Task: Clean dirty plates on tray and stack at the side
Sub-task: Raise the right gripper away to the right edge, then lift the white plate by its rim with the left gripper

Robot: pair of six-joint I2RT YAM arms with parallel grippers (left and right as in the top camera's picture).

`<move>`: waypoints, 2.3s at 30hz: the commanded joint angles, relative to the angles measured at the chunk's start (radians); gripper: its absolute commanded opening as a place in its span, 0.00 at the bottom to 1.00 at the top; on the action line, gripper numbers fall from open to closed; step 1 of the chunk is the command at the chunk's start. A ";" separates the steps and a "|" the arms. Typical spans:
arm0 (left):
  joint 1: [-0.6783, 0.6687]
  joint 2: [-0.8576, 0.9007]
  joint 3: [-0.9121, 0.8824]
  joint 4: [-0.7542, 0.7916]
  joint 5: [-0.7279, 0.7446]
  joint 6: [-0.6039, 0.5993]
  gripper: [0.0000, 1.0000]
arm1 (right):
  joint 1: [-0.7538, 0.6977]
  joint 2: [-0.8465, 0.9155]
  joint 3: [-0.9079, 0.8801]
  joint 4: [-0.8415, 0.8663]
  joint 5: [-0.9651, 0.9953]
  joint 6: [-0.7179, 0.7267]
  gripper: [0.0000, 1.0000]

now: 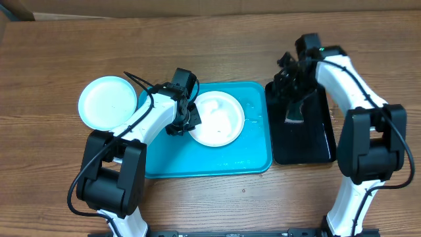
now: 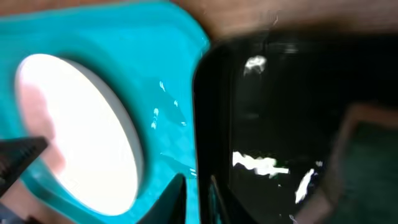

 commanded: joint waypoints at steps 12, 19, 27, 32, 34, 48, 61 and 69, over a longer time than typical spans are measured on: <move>-0.006 0.015 -0.006 0.008 0.013 0.019 0.19 | -0.328 -0.011 0.237 -0.151 0.273 0.113 0.24; -0.006 0.015 -0.006 0.009 0.016 0.023 0.26 | -0.462 -0.010 0.235 -0.172 0.273 0.133 0.49; -0.006 0.026 -0.006 0.014 0.016 0.023 0.24 | -0.485 -0.010 0.235 -0.185 0.250 0.133 1.00; -0.007 0.026 -0.006 0.014 0.016 0.024 0.20 | -0.484 -0.010 0.235 -0.155 0.251 0.133 1.00; -0.006 0.026 -0.006 0.014 0.016 0.027 0.17 | -0.484 -0.010 0.235 -0.146 0.251 0.133 1.00; 0.031 0.010 0.185 -0.126 0.008 0.135 0.04 | -0.484 -0.010 0.235 -0.143 0.251 0.133 1.00; 0.045 0.010 0.547 -0.246 0.004 0.261 0.04 | -0.484 -0.010 0.235 -0.143 0.251 0.133 1.00; -0.104 0.011 0.549 -0.124 -0.111 0.253 0.04 | -0.484 -0.010 0.235 -0.143 0.251 0.133 1.00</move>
